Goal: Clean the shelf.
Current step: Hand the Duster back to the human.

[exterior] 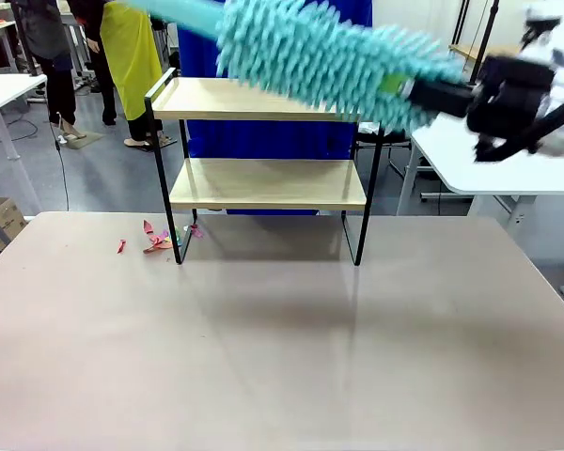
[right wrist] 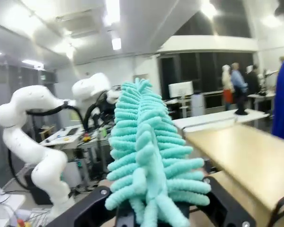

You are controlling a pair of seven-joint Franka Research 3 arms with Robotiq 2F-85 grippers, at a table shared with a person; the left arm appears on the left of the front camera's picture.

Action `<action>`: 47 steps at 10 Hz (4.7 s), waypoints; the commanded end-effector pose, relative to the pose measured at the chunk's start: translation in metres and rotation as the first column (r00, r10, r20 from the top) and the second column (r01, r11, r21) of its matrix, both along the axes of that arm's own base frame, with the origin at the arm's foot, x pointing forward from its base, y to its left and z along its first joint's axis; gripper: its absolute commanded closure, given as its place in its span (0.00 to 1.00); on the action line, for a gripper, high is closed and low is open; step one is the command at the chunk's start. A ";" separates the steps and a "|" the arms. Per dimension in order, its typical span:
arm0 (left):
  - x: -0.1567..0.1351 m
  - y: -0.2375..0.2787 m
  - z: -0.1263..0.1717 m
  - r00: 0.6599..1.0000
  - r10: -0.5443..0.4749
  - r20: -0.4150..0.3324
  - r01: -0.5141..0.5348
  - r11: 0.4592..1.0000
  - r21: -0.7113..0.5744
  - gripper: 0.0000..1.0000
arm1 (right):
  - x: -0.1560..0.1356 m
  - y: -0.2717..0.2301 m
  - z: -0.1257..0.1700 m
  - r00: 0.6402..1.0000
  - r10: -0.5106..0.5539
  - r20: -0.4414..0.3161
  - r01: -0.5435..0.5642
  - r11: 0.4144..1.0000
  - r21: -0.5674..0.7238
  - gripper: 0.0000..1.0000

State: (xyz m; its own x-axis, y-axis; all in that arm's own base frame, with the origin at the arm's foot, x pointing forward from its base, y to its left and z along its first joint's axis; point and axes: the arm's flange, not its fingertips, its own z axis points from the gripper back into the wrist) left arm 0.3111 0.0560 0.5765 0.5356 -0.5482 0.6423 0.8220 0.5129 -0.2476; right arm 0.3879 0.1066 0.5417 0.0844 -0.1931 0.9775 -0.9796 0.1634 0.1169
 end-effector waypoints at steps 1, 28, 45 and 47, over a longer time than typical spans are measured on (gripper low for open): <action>0.000 -0.002 0.003 1.000 0.000 -0.004 0.000 1.000 -0.018 0.00 | -0.001 -0.009 0.034 0.983 -0.181 0.024 0.182 0.983 -0.022 0.84; 0.000 -0.002 0.003 1.000 0.000 -0.004 0.000 1.000 -0.018 0.00 | -0.003 -0.171 -0.120 0.359 -0.933 -0.034 0.865 0.346 -0.363 0.84; 0.000 -0.002 0.003 1.000 0.000 -0.004 0.000 1.000 -0.018 0.00 | -0.003 -0.171 -0.120 0.359 -0.933 -0.034 0.865 0.346 -0.363 0.84; 0.000 -0.002 0.003 1.000 0.000 -0.004 0.000 1.000 -0.018 0.00 | -0.004 -0.170 -0.123 0.356 -0.933 -0.043 0.872 0.349 -0.343 0.25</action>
